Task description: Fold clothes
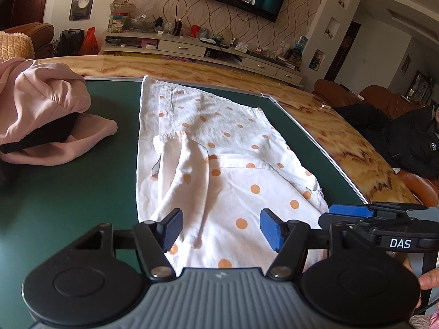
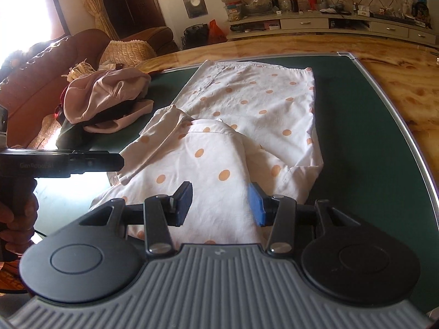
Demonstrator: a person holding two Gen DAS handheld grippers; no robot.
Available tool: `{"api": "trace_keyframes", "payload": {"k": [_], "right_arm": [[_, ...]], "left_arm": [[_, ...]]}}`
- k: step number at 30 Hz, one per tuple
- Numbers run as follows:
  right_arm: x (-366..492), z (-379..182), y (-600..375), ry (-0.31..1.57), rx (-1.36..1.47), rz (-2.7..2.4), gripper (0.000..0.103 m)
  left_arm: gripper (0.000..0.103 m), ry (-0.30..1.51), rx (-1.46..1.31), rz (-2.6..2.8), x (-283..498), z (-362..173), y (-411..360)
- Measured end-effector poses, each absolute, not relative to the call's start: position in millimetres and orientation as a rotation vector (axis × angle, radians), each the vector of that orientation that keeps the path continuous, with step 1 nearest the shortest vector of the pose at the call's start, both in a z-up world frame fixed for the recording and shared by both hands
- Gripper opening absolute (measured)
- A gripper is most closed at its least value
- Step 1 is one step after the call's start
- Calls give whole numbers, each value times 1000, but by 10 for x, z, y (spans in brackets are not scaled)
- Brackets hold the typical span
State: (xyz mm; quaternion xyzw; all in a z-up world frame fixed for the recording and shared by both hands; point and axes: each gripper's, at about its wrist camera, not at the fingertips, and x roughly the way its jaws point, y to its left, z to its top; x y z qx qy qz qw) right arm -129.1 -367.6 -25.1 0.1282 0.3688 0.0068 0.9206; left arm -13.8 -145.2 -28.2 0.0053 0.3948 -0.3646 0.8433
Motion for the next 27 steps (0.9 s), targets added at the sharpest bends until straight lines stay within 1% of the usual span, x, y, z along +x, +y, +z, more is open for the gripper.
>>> {"api": "trace_keyframes", "payload": {"k": [3, 5, 10, 11, 12, 16, 17, 18, 19, 20, 22, 27], "right_arm": [[-1254, -296, -3570, 777, 207, 14, 54], [-1228, -335, -3507, 789, 174, 14, 61], [-1159, -570, -3466, 875, 96, -39, 64], [-1164, -589, -3484, 880, 106, -41, 68], [-1169, -588, -3511, 882, 123, -46, 69], [-1200, -495, -3519, 881, 138, -68, 71], [-1216, -442, -3501, 864, 138, -72, 71], [-1227, -388, -3482, 847, 138, -75, 71], [-1238, -335, -3463, 830, 139, -78, 75], [-1221, -289, -3444, 826, 144, -88, 82], [-1138, -258, -3401, 856, 161, -123, 86], [-991, -335, -3324, 964, 198, -184, 87]], "left_arm": [[69, 862, 68, -773, -202, -371, -1507], [69, 887, 85, -767, -222, -442, -1518], [71, 936, 131, -734, -249, -581, -1550], [72, 931, 147, -731, -269, -579, -1557], [73, 931, 161, -728, -285, -571, -1566], [73, 946, 158, -719, -312, -440, -1590], [76, 943, 146, -720, -317, -389, -1598], [82, 943, 137, -713, -317, -346, -1613], [86, 950, 139, -690, -308, -320, -1639], [88, 959, 149, -664, -296, -307, -1672], [88, 980, 177, -630, -275, -316, -1724], [88, 1043, 172, -566, -247, -354, -1665]]}}
